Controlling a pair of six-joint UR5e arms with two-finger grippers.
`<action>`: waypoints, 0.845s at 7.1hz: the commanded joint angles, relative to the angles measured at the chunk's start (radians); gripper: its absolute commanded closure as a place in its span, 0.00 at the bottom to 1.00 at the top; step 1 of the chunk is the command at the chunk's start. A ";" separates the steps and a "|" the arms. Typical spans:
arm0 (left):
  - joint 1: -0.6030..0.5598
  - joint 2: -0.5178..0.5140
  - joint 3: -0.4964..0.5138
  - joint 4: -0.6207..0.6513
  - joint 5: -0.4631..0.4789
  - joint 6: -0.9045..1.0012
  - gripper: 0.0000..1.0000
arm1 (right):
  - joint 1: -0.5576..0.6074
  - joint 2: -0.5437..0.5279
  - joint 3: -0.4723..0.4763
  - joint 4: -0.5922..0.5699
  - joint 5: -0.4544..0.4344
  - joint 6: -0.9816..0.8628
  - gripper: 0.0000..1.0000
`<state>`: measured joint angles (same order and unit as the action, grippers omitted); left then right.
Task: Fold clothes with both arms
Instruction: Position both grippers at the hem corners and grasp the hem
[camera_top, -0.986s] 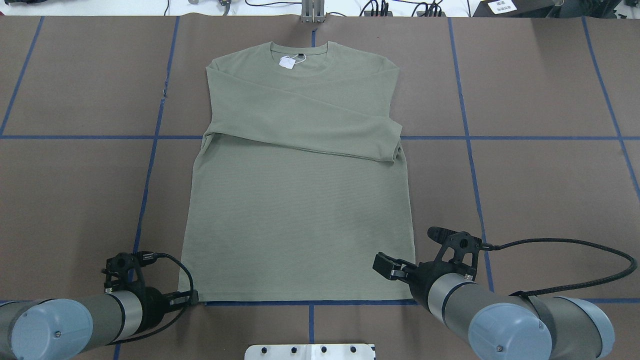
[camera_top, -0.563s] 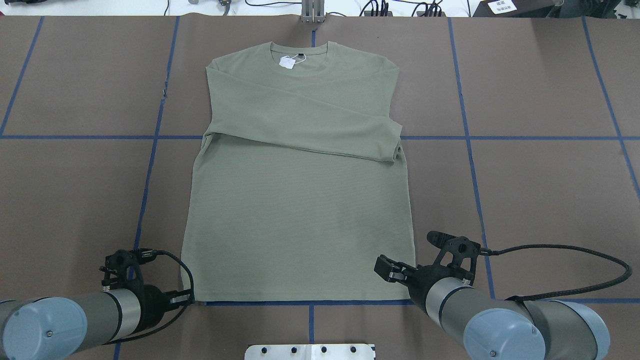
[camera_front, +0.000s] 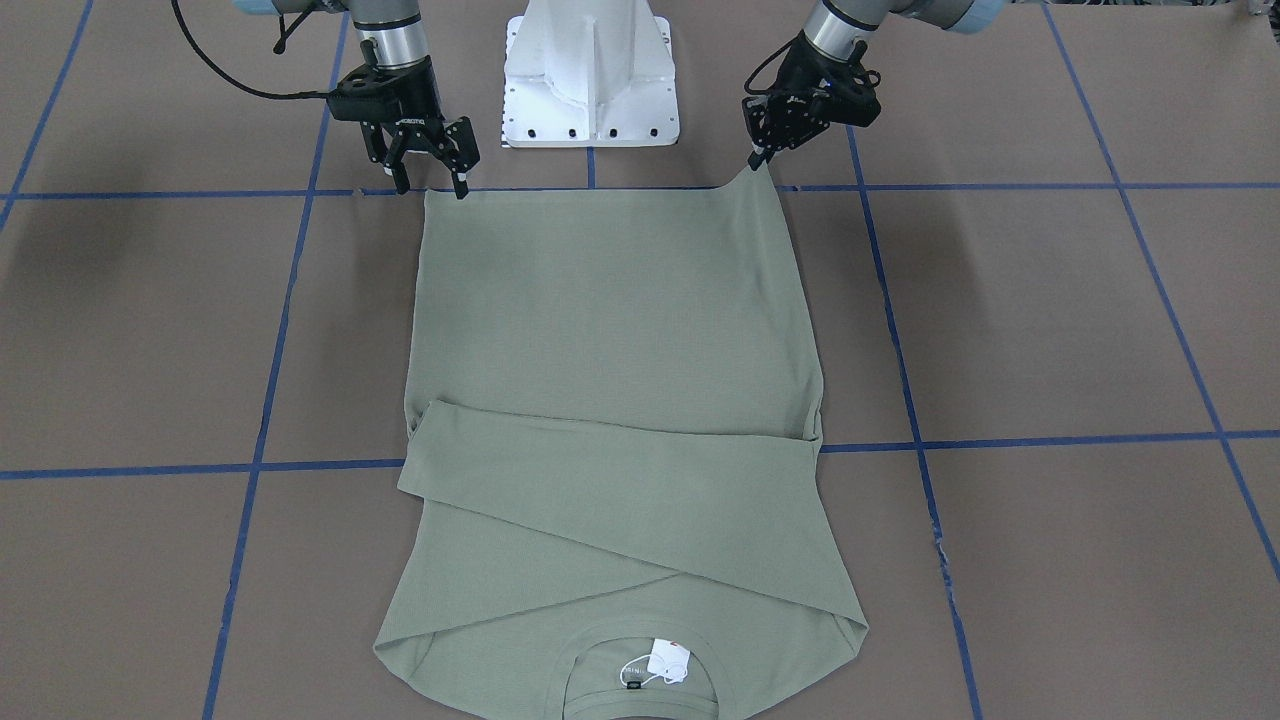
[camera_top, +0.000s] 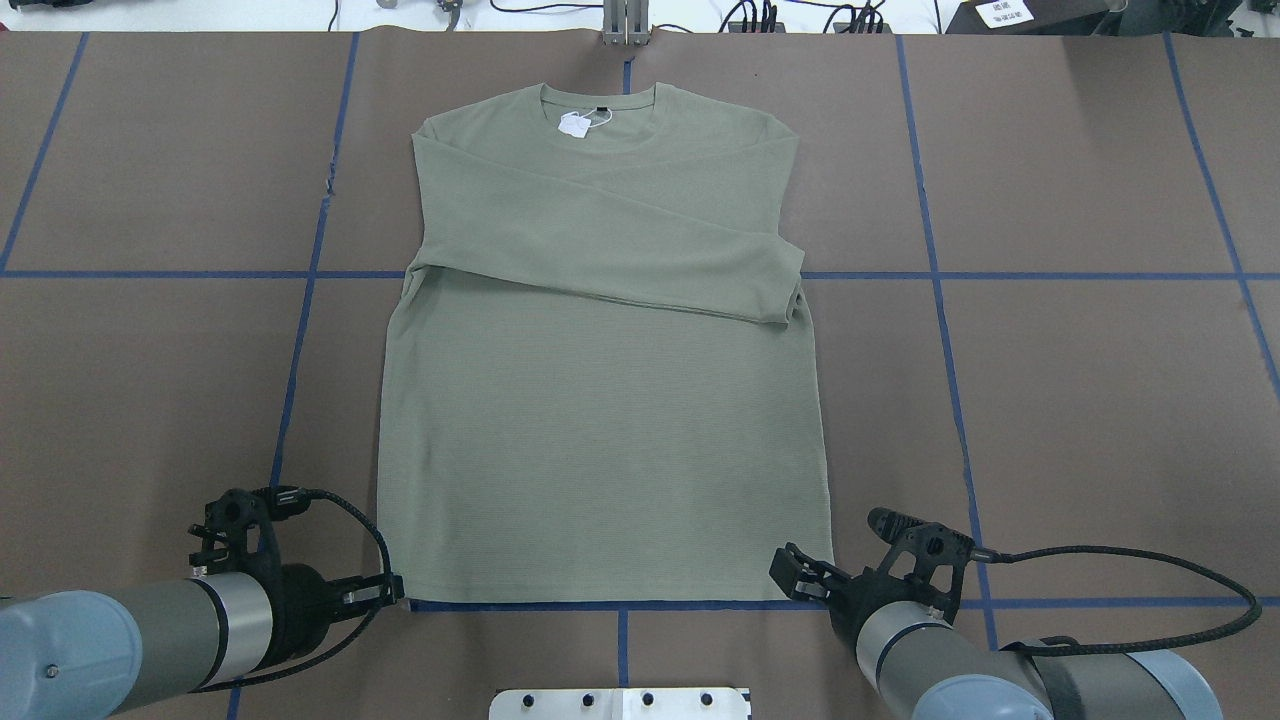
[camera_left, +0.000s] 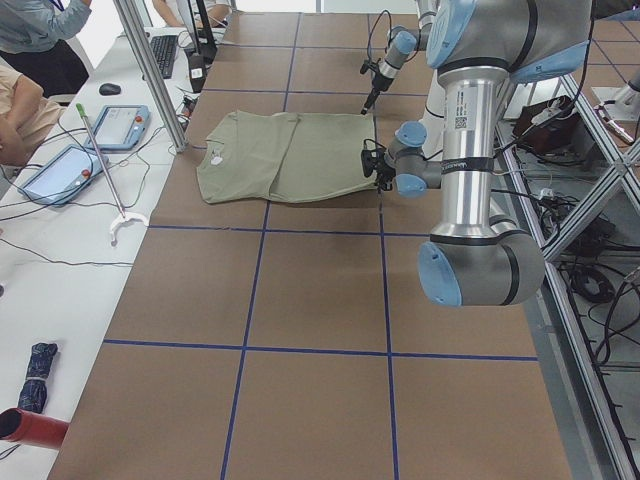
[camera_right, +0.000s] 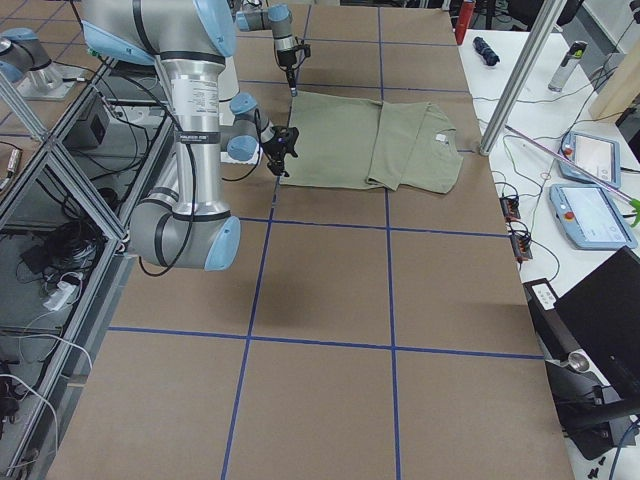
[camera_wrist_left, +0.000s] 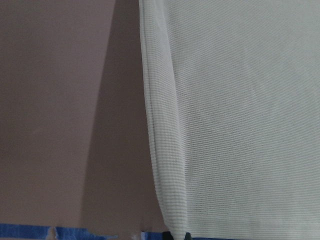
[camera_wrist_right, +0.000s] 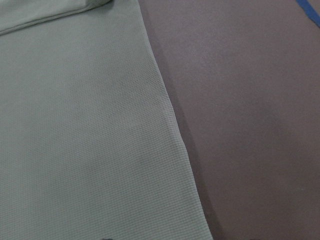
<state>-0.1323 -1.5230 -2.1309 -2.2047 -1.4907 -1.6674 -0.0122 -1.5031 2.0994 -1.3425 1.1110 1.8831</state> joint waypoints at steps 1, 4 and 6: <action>0.000 0.000 -0.003 -0.001 -0.002 0.000 1.00 | -0.032 -0.002 -0.024 -0.003 -0.045 0.002 0.02; 0.000 0.001 0.000 -0.003 -0.002 -0.002 1.00 | -0.046 0.006 -0.041 -0.003 -0.080 0.002 0.18; 0.000 0.001 -0.001 -0.003 -0.002 -0.002 1.00 | -0.054 0.007 -0.045 -0.003 -0.085 0.002 0.27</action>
<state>-0.1319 -1.5219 -2.1323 -2.2074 -1.4926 -1.6689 -0.0599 -1.4964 2.0570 -1.3453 1.0318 1.8852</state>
